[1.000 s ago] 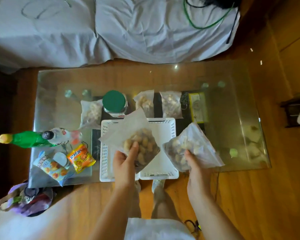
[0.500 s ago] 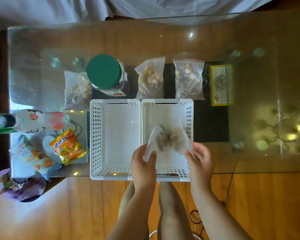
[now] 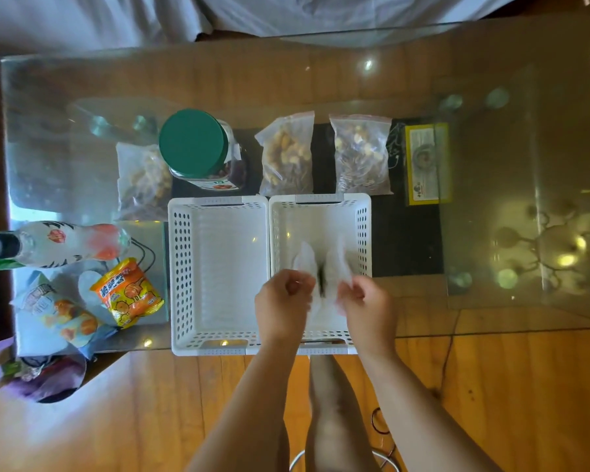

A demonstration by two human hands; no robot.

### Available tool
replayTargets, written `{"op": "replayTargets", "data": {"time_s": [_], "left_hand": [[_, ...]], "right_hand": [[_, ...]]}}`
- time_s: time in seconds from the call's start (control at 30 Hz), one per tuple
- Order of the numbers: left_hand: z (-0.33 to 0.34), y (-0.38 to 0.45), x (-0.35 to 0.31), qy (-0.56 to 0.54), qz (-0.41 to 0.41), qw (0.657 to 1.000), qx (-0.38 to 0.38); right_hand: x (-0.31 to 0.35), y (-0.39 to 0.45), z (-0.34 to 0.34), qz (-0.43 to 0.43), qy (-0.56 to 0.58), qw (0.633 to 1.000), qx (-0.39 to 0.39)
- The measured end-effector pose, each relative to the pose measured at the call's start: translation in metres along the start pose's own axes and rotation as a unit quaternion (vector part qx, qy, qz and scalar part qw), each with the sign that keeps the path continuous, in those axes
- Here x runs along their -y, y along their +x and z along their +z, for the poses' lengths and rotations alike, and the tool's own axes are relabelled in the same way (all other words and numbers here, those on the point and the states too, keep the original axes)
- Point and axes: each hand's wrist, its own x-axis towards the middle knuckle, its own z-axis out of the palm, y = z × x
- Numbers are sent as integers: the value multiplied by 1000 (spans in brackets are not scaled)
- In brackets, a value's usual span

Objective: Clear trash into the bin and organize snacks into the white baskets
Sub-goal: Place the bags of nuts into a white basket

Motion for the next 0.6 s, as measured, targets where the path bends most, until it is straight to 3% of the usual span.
{"op": "replayTargets", "data": {"time_s": [0.07,0.17,0.23,0.37,0.5,0.6], "left_hand": [[-8,-1,4,-31,4,999,-11],[-13,-6,9,-74,-27,997,23],[-15,-4,16,-40,-47,998,25],[-12,1,21,20,-30,999,-14],[-3,2,16,70,-14,997,22],[-12,12,14,57,-8,997,-51]], "right_hand": [[1,-8,-10,-34,9,999,-38],[-1,-12,-18,-20,-34,999,7],[-6,-6,-20,16,-91,995,39],[-5,7,-16,-4,-129,991,-20],[0,9,-4,-12,-87,994,64],[-7,14,-17,-1,-84,996,-4]]}}
